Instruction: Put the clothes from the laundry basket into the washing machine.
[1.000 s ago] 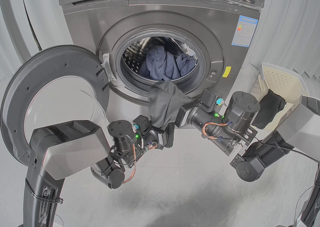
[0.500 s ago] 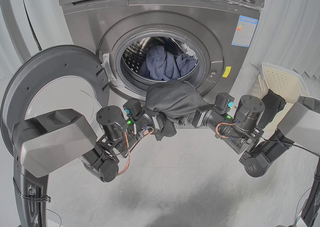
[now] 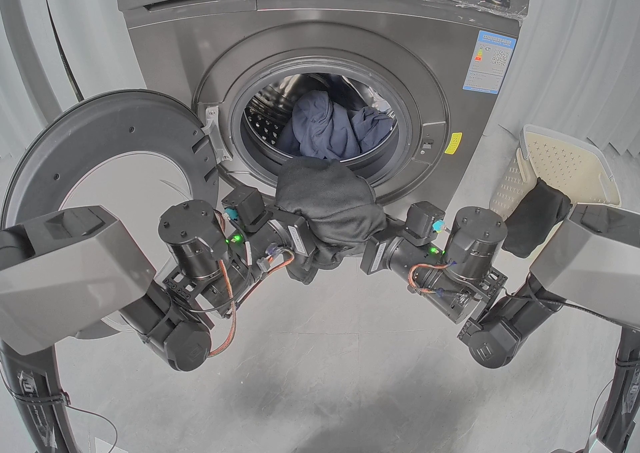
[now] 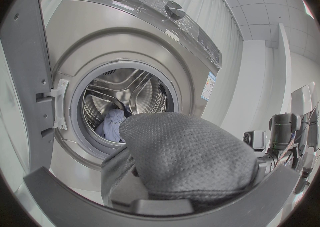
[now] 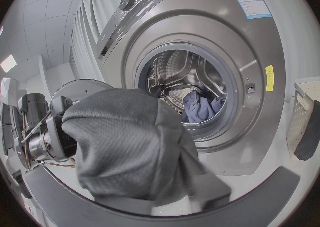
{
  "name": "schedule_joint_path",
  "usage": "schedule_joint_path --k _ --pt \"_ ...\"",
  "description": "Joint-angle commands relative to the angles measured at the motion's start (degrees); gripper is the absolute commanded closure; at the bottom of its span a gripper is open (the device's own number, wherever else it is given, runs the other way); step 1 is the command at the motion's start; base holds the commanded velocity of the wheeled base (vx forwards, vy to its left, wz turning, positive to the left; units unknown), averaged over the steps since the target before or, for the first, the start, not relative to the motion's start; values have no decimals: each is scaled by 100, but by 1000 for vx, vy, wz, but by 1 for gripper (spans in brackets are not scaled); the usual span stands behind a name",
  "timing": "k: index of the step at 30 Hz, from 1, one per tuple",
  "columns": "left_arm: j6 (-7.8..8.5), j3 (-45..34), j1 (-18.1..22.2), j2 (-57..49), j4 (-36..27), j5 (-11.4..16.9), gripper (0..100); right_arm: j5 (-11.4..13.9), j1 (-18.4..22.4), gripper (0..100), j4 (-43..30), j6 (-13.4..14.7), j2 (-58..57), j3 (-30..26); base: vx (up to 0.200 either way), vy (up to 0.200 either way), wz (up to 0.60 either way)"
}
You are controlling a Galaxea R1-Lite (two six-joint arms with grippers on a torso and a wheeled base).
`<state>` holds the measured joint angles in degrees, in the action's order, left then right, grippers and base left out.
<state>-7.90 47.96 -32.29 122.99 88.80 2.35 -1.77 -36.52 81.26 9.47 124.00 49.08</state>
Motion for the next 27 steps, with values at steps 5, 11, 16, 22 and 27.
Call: schedule_joint_path --k 5,11,16,22,27 --pt "8 -1131 48 -1102 -3 125 100 273 -373 0 -14 -209 -843 -1401 0 0 0" --pt "-1 -2124 109 -1884 -3 644 100 458 -742 0 21 -411 -1555 -3071 0 0 0" --pt "25 -2247 162 -2016 -3 705 100 405 -514 0 144 -376 -1809 -3361 0 0 0" --pt "201 -2634 153 -1981 -11 661 100 423 137 0 153 -376 -1766 -3361 0 0 0" --pt "561 -2722 118 -1902 -3 705 100 423 251 0 153 -367 -1722 -3343 0 0 0"
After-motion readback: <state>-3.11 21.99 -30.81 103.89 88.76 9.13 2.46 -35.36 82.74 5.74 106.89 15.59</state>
